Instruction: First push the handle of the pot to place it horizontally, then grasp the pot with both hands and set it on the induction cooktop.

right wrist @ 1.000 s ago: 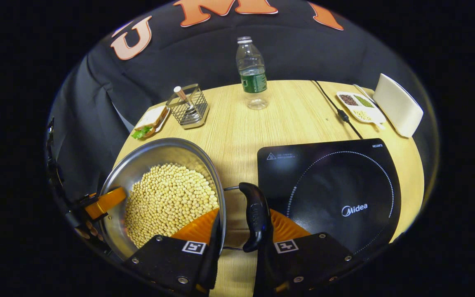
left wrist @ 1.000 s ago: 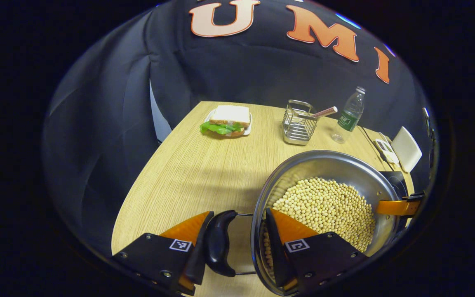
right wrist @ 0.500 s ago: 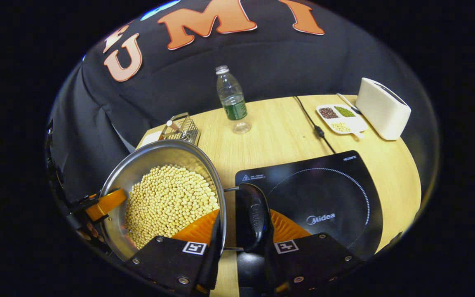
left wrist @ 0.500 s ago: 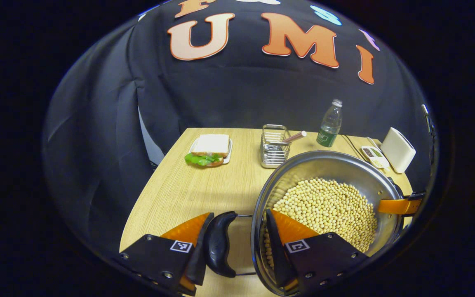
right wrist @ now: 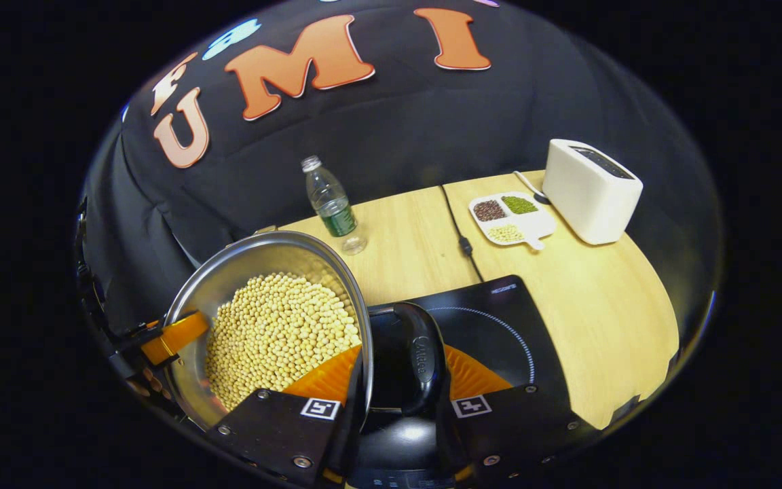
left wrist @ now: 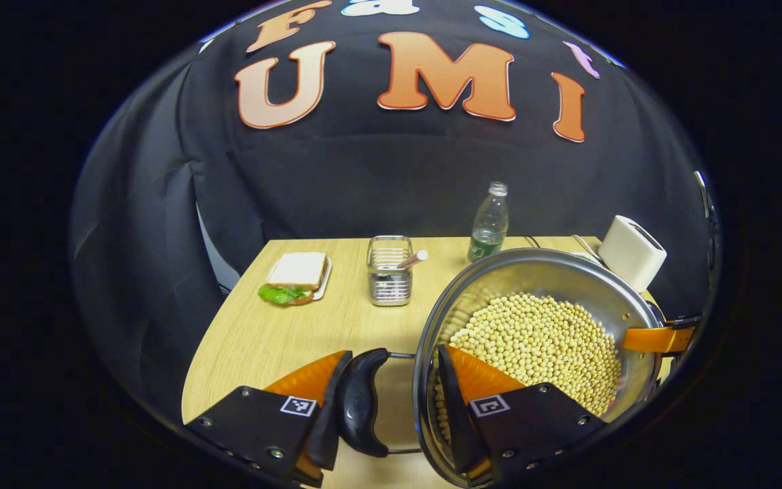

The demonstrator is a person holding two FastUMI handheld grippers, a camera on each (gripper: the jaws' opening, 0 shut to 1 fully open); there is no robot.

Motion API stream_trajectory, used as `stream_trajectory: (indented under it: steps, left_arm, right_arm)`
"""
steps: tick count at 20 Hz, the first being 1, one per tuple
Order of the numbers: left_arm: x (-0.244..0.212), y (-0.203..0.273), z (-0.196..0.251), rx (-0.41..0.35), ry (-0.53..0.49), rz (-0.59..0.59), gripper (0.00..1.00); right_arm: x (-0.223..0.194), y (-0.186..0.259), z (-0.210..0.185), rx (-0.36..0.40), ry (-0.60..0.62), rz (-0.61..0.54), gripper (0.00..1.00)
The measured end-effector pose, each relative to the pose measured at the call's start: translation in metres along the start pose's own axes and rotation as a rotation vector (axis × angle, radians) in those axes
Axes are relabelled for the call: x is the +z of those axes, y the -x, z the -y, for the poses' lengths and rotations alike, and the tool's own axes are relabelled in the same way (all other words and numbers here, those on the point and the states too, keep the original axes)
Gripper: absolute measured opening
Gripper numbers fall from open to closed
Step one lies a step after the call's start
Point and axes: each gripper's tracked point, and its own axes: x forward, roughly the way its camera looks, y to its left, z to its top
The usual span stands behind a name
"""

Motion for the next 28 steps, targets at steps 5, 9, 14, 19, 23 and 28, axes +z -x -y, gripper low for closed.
stream_trajectory:
  steps: [5, 9, 14, 19, 23, 28]
  left_arm:
    - [0.013, -0.003, 0.053, -0.033, -0.020, 0.014, 0.66]
    - [0.020, -0.007, 0.097, -0.058, -0.037, 0.022, 0.66]
    - [0.023, -0.011, 0.131, -0.071, -0.040, 0.019, 0.66]
    - [0.014, -0.019, 0.158, -0.080, -0.050, 0.000, 0.66]
    - [0.000, -0.026, 0.169, -0.076, -0.053, -0.028, 0.66]
    - [-0.023, -0.038, 0.176, -0.069, -0.044, -0.075, 0.66]
  right_arm:
    - [-0.001, 0.005, 0.002, -0.020, -0.018, 0.025, 0.46]
    - [-0.004, 0.008, -0.001, -0.039, -0.036, 0.039, 0.46]
    - [-0.006, 0.013, -0.002, -0.047, -0.035, 0.048, 0.46]
    - [-0.005, 0.013, -0.002, -0.056, -0.035, 0.034, 0.46]
    - [-0.006, 0.011, -0.004, -0.062, -0.033, 0.005, 0.46]
    - [0.000, 0.014, -0.002, -0.064, -0.008, -0.030, 0.45]
